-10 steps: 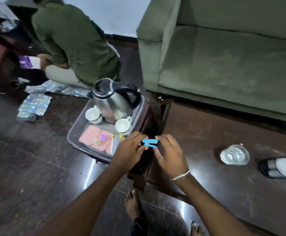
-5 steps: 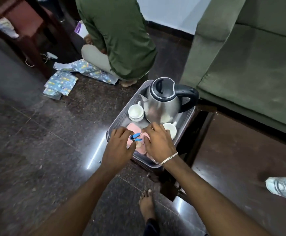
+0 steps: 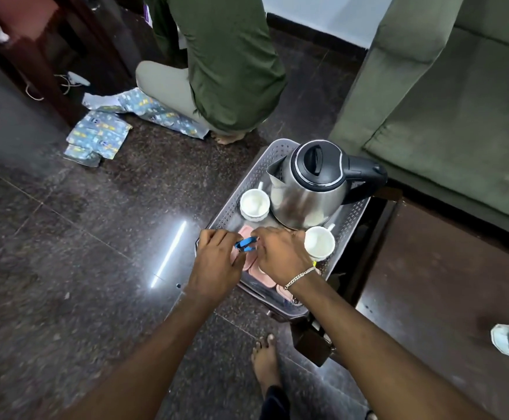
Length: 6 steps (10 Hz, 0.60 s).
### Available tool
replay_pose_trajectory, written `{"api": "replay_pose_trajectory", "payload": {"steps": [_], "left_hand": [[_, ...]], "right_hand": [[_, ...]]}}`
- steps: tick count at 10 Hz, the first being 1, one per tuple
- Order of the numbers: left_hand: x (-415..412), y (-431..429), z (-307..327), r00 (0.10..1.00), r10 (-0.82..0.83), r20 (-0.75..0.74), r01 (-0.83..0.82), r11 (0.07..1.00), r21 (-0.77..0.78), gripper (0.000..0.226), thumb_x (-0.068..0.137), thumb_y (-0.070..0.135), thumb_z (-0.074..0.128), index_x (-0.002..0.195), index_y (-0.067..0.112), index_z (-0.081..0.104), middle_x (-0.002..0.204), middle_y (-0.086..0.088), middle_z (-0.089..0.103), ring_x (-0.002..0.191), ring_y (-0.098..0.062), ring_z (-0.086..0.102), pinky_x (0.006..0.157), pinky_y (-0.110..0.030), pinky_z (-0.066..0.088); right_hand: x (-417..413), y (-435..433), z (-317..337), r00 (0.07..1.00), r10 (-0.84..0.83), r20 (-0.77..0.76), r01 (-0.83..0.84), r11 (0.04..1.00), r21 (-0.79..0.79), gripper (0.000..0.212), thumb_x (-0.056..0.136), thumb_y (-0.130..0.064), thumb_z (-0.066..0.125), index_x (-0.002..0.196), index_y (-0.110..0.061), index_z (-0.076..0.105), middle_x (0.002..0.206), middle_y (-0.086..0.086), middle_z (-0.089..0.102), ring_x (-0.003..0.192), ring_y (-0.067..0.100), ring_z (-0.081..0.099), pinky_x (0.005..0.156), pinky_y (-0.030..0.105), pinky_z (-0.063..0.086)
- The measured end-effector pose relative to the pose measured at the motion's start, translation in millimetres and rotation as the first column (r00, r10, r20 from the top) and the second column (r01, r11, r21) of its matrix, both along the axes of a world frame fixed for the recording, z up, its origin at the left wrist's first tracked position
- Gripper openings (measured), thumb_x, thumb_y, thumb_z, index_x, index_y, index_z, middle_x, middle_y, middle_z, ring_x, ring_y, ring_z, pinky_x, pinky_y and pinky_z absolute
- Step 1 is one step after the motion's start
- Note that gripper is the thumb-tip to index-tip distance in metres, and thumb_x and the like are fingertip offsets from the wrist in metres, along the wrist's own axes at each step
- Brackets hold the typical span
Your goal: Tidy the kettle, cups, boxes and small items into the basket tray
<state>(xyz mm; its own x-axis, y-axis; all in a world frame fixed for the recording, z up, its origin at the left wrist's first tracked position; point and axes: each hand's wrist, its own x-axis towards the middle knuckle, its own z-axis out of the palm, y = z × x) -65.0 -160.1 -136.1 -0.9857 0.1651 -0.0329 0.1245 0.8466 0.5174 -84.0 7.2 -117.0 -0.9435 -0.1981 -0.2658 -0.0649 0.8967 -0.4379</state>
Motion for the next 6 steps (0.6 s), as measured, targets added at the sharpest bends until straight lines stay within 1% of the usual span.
{"api": "replay_pose_trajectory", "payload": {"steps": [1, 2, 3, 4, 5, 6], "left_hand": [[-1.8, -2.5, -6.0, 1.0, 0.001, 0.024, 0.001, 0.997, -0.08, 0.032, 0.081, 0.022, 0.077, 0.11, 0.013, 0.071, 0.11, -0.003, 0.064, 0.107, -0.028, 0.045, 0.095, -0.046, 0.048], [-0.4, -6.6, -8.4, 0.998, -0.001, 0.071, 0.01, 0.992, -0.128, 0.035, 0.081, 0.029, 0.075, 0.112, 0.015, 0.071, 0.114, -0.004, 0.06, 0.109, -0.031, 0.046, 0.095, -0.045, 0.046], [2.5, -9.2, -10.0, 0.996, -0.023, 0.082, 0.032, 0.993, -0.11, 0.041, 0.083, 0.036, 0.072, 0.118, 0.014, 0.069, 0.116, -0.004, 0.058, 0.112, -0.029, 0.048, 0.098, -0.043, 0.044], [5.7, -7.3, -5.1, 0.999, -0.025, 0.043, 0.026, 0.999, -0.03, 0.041, 0.085, 0.035, 0.069, 0.12, 0.013, 0.066, 0.115, -0.005, 0.056, 0.109, -0.027, 0.049, 0.096, -0.042, 0.044], [6.1, 0.5, 2.4, 0.994, -0.092, -0.052, 0.094, 0.995, 0.034, 0.039, 0.086, 0.032, 0.069, 0.12, 0.014, 0.062, 0.115, -0.006, 0.056, 0.106, -0.028, 0.051, 0.093, -0.045, 0.046], [6.2, 20.9, 13.0, 0.979, -0.184, -0.094, 0.189, 0.981, 0.052, 0.04, 0.088, 0.034, 0.069, 0.123, 0.016, 0.059, 0.117, -0.005, 0.056, 0.105, -0.028, 0.053, 0.093, -0.045, 0.046]], "right_hand": [[-2.8, -2.8, -4.2, 1.0, -0.029, -0.009, 0.029, 1.0, -0.009, 0.033, 0.085, -0.025, 0.056, 0.116, -0.028, 0.064, 0.114, -0.003, 0.072, 0.112, 0.025, 0.063, 0.084, 0.043, 0.033], [-3.4, -1.2, -6.2, 0.998, -0.054, -0.021, 0.053, 0.998, -0.04, 0.034, 0.083, -0.02, 0.059, 0.115, -0.027, 0.066, 0.115, -0.004, 0.072, 0.115, 0.023, 0.062, 0.084, 0.042, 0.033], [-2.5, 2.3, -6.6, 0.995, -0.063, -0.072, 0.059, 0.996, -0.061, 0.029, 0.085, -0.017, 0.06, 0.112, -0.025, 0.067, 0.114, -0.005, 0.07, 0.112, 0.023, 0.062, 0.083, 0.041, 0.035], [2.6, 9.0, -2.5, 0.989, -0.087, -0.122, 0.075, 0.993, -0.095, 0.028, 0.086, -0.022, 0.061, 0.113, -0.022, 0.067, 0.113, -0.003, 0.067, 0.109, 0.024, 0.062, 0.082, 0.041, 0.039], [16.8, 21.3, 3.1, 0.976, -0.103, -0.189, 0.08, 0.989, -0.125, 0.032, 0.086, -0.029, 0.063, 0.116, -0.02, 0.066, 0.112, 0.0, 0.064, 0.106, 0.026, 0.062, 0.081, 0.042, 0.042], [33.0, 42.1, 7.6, 0.951, -0.145, -0.272, 0.12, 0.987, -0.107, 0.038, 0.085, -0.034, 0.064, 0.12, -0.019, 0.064, 0.112, 0.002, 0.062, 0.105, 0.029, 0.061, 0.082, 0.044, 0.048]]}}
